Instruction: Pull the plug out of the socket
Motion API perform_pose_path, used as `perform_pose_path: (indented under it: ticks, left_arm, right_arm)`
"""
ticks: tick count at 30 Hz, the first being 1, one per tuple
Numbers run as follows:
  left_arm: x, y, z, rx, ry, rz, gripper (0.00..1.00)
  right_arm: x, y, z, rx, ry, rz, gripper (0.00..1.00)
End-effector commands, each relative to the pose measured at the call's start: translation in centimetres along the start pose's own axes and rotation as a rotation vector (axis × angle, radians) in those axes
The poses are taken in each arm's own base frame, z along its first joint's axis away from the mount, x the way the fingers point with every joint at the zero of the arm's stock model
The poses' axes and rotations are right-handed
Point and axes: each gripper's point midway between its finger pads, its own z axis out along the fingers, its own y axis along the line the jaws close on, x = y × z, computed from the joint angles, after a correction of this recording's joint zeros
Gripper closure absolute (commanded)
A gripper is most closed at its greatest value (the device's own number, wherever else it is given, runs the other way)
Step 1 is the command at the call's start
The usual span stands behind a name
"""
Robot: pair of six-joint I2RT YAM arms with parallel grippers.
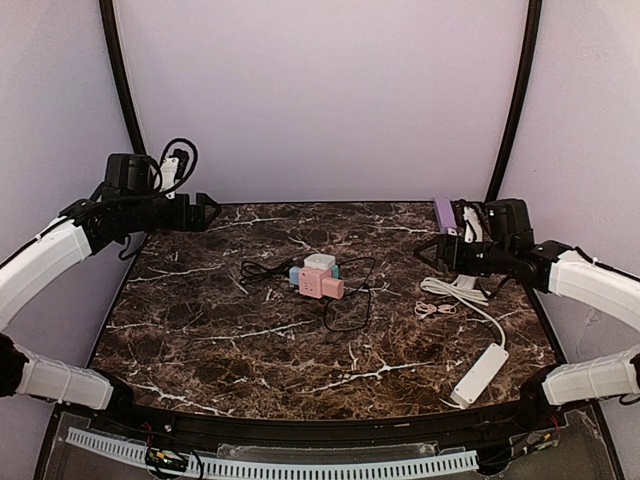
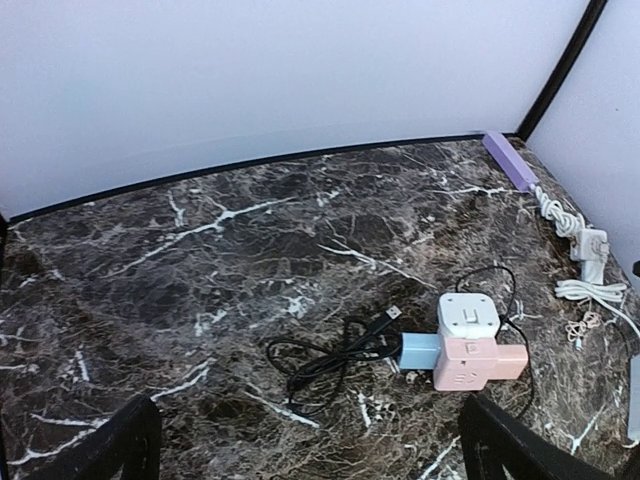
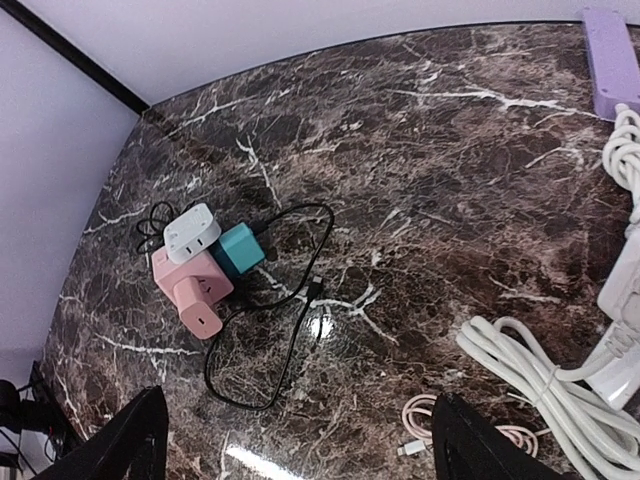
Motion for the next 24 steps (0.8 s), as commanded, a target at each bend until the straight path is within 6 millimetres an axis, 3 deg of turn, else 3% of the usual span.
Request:
perform_pose_path:
  ticks: [1, 6, 15, 24]
  left_arm:
    - [1.5, -3.3, 1.5, 0.196, 0.066, 0.007, 0.00]
    - [3.7, -1.9, 2.1, 0.127, 0.118, -0.010, 0.00]
    - [3.8, -1.0, 1.7, 0.073, 0.103, -0.011, 0.00]
    - [4.1, -0.2, 1.8, 0.030, 0.109, -0.018, 0.00]
  right_arm:
    - [-0.3, 2.8, 2.3, -0.031, 0.013, -0.040, 0.18]
    - [1.7, 5.7, 6.1, -0.104, 0.085, -0.077, 0.22]
    - [4.4, 9.8, 12.2, -0.120, 0.182, -0.202, 0.33]
    - [6.8, 12.3, 16.4, -0.187, 0.234, -0.236, 0.35]
